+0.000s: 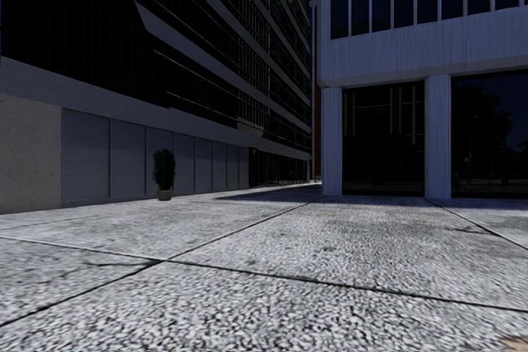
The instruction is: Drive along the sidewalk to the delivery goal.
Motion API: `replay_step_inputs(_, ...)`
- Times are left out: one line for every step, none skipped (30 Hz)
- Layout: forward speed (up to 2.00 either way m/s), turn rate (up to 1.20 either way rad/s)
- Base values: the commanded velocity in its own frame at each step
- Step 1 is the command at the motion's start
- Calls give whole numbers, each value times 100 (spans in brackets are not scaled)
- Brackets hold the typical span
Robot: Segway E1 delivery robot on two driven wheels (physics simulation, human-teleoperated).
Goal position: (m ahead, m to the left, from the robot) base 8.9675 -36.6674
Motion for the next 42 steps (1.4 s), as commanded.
replay_step_inputs(200, 0)
replay_step_inputs(200, 0)
replay_step_inputs(200, 0)
replay_step_inputs(200, -8)
replay_step_inputs(200, -48)
replay_step_inputs(200, -61)
replay_step_inputs(200, -61)
replay_step_inputs(200, -65)
replay_step_inputs(200, -65)
replay_step_inputs(200, -66)
replay_step_inputs(200, -66)
replay_step_inputs(200, -66)
replay_step_inputs(200, -66)
replay_step_inputs(200, -66)
replay_step_inputs(200, -66)
replay_step_inputs(200, -66)
replay_step_inputs(200, -66)
replay_step_inputs(200, -66)
replay_step_inputs(200, -66)
replay_step_inputs(200, -66)
replay_step_inputs(200, -66)
replay_step_inputs(200, -66)
replay_step_inputs(200, -66)
replay_step_inputs(200, -66)
replay_step_inputs(200, -66)
replay_step_inputs(200, -66)
replay_step_inputs(200, -66)
replay_step_inputs(200, -66)
replay_step_inputs(200, -66)
replay_step_inputs(200, -66)
replay_step_inputs(200, -66)
replay_step_inputs(200, -66)
replay_step_inputs(200, -66)
replay_step_inputs(200, -66)
replay_step_inputs(200, -66)
replay_step_inputs(200, -66)
replay_step_inputs(200, -66)
replay_step_inputs(200, -66)
replay_step_inputs(200, -66)
replay_step_inputs(200, -66)
replay_step_inputs(200, -66)
replay_step_inputs(200, -66)
